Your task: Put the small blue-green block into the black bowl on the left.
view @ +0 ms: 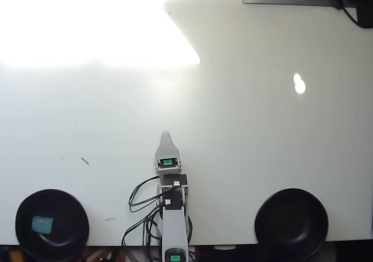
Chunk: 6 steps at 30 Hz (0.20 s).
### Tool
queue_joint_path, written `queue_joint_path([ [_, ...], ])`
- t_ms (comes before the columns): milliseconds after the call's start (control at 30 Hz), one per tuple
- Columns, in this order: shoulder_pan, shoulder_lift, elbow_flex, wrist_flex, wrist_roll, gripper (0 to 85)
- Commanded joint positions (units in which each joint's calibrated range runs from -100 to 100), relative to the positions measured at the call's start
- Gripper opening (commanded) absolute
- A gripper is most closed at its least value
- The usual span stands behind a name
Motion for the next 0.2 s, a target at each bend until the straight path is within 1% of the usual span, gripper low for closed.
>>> queue_joint_path([
  [0, 0.00, 0.47, -1.66, 0.27, 0.05, 48.2],
  [167, 0.00, 0.47, -1.66, 0.27, 0.05, 48.2],
])
